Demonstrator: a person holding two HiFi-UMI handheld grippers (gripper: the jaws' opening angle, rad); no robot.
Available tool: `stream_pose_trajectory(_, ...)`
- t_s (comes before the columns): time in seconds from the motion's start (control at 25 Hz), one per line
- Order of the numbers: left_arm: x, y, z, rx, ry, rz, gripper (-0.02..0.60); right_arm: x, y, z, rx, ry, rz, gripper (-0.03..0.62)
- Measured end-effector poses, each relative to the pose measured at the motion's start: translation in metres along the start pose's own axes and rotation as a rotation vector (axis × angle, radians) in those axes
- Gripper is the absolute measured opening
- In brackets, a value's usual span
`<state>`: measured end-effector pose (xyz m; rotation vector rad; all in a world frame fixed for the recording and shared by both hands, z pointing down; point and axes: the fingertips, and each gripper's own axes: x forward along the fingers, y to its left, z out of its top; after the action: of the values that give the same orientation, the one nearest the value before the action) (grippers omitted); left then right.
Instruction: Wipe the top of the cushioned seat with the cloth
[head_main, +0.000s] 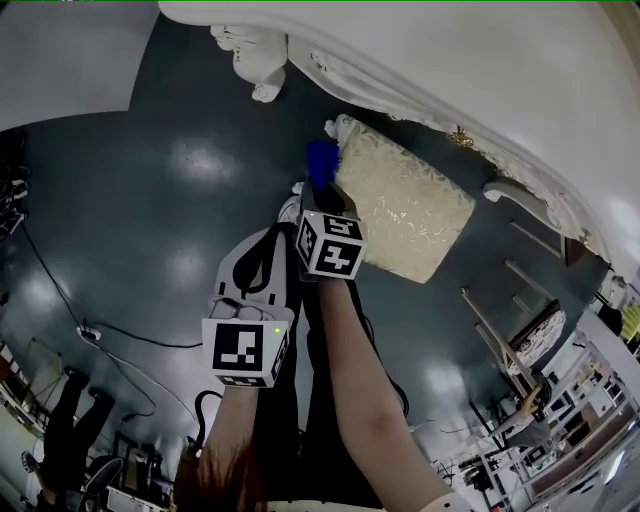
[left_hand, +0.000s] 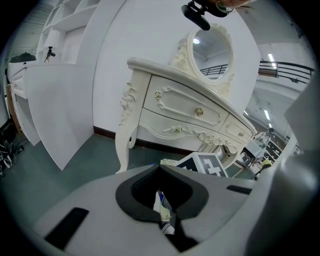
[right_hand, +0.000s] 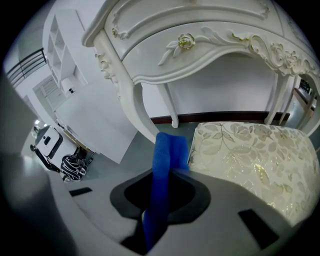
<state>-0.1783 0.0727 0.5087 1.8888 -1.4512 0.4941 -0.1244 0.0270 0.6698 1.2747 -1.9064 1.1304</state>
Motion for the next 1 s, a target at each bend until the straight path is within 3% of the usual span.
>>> stream_pose_trajectory(0.16,0.004,-0.008,0.003,0.023,0.007,-0.013,-0.002,-0.003,0.003,0.004,0.031,0.004,0.082,0.061)
stream_pose_trajectory(0.32,0.009,-0.027,0.004,0.048,0.016,-0.037,-0.002,-0.024,-0.010,0.017,0.059,-0.054,0.090,0.061)
stream_pose_trajectory(0.68,0.027,-0.088,-0.002,0.094,0.048,-0.125,-0.002,-0.095,-0.081,0.009,0.155,-0.162,-0.012,0.061)
stream_pose_trajectory(1.0,0.044,-0.141,-0.005,0.176,0.087,-0.224,-0.002,-0.156,-0.188,-0.039,0.247,-0.170,-0.217,0.061)
